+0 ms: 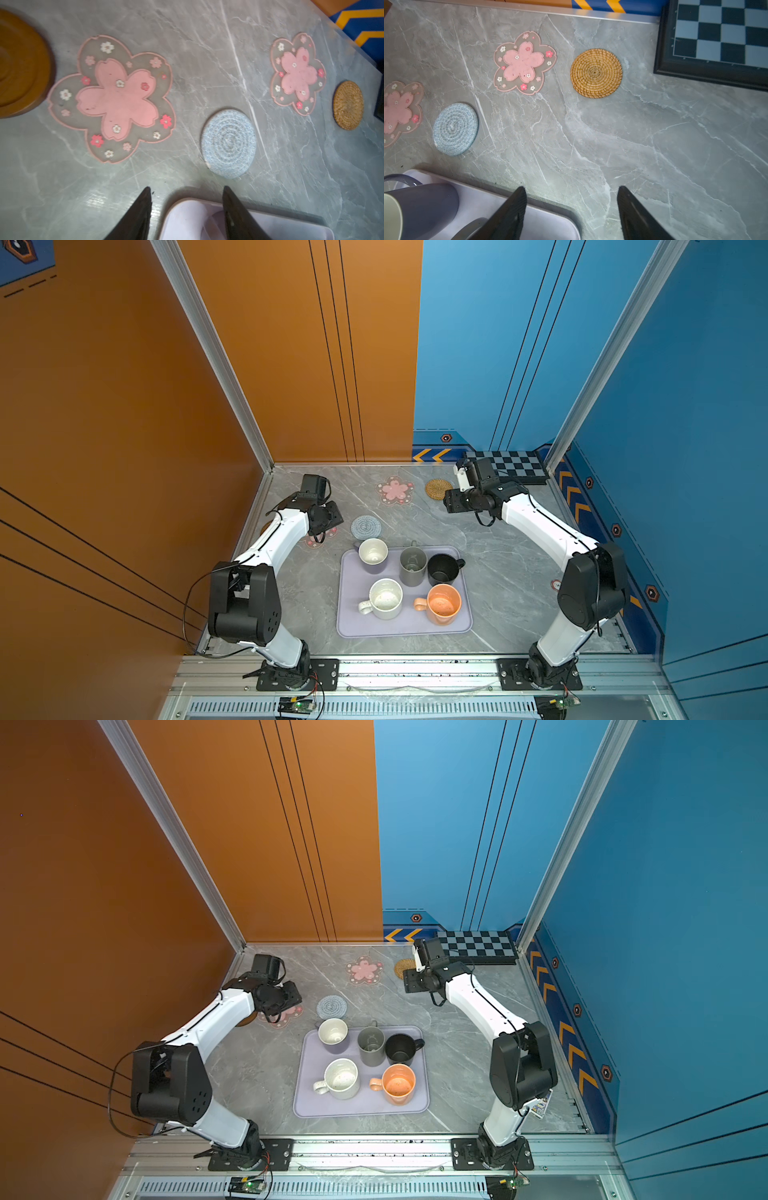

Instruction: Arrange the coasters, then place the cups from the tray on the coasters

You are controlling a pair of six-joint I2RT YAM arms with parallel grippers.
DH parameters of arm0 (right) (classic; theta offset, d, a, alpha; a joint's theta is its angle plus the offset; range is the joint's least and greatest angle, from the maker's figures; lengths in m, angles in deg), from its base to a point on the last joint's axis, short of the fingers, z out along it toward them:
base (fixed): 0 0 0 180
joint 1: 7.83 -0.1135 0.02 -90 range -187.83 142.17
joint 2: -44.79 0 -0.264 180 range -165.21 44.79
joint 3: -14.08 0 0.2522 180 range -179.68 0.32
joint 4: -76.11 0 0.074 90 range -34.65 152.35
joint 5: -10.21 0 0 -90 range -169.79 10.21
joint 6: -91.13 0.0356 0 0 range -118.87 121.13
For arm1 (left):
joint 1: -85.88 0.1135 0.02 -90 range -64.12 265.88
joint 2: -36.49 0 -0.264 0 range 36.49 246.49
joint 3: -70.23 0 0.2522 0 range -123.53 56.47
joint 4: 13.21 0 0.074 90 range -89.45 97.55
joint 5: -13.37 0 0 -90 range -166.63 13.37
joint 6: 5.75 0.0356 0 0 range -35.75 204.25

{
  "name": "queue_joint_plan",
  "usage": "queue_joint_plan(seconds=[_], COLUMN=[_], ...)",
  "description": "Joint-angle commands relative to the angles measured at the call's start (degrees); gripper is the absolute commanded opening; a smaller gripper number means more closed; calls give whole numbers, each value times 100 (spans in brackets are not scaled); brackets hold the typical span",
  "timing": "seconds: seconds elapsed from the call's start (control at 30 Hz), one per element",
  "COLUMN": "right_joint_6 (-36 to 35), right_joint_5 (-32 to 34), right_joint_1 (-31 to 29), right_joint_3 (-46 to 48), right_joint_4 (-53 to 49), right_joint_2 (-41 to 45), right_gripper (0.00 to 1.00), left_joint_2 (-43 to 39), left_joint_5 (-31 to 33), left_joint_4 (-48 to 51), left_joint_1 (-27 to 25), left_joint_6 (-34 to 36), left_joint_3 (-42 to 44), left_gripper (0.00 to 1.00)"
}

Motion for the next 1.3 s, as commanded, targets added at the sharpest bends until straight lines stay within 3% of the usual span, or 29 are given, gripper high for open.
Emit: queue_joint_plan(seconds=[0.0, 0.23, 0.43, 0.57, 1.27], right_joint_6=[-74, 68, 116, 116, 212], right_joint_5=[272, 308, 323, 366, 516], right_joint_1=[-35, -39, -61, -79, -118], right_joint_3=[74, 56, -55, -230, -935], right_joint_4=[-67, -102, -176, -284, -583], right_joint_2=[231, 323, 299, 262, -166], right_gripper=[73, 73, 74, 74, 75], left_joint_2=[-311, -348, 121, 582, 2317], left_joint_5=[247, 423, 125, 422, 291], left_joint_4=[218, 241, 240, 217, -795], left_joint_1=[401, 1365, 2110, 2224, 2101], left_joint_6=[-302, -315, -354, -342, -468], left_joint_3=[197, 319, 106, -211, -1124], left_gripper=[55, 55, 55, 55, 51])
